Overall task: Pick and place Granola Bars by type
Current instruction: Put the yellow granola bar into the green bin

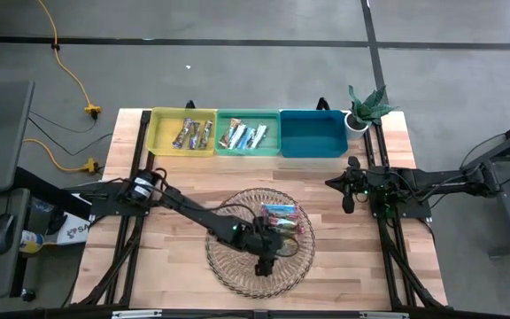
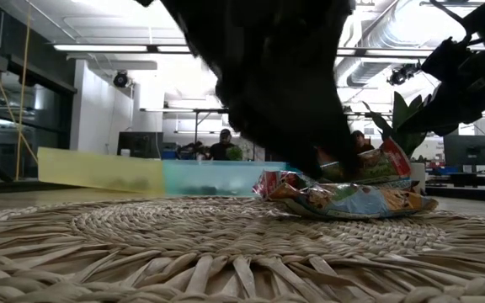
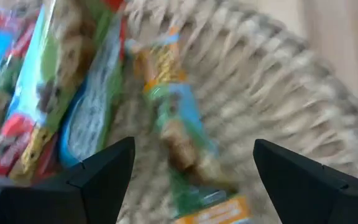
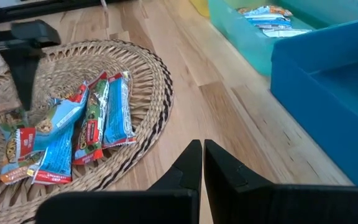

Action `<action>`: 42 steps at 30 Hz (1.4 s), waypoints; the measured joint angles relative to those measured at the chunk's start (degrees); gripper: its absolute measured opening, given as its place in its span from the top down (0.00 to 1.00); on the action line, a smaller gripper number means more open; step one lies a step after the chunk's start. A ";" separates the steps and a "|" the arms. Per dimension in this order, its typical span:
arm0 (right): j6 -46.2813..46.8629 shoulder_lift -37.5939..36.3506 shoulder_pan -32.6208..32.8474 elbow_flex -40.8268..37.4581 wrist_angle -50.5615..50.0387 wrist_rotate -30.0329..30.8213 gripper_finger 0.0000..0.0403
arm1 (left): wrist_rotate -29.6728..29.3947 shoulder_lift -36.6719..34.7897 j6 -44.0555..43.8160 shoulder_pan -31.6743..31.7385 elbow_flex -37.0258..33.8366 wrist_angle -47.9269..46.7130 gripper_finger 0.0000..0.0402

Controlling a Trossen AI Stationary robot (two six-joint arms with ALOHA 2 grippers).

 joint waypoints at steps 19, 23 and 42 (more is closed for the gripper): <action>0.00 -0.02 0.01 0.00 0.02 -0.01 1.00 | 1.99 3.56 -2.09 0.09 0.08 0.72 0.27; 0.00 0.01 -0.01 0.00 0.04 0.00 1.00 | 2.43 3.74 -2.46 0.14 0.20 0.78 0.34; 0.00 0.01 0.01 0.00 0.04 0.00 1.00 | 2.07 3.92 -2.49 0.14 0.08 0.46 0.57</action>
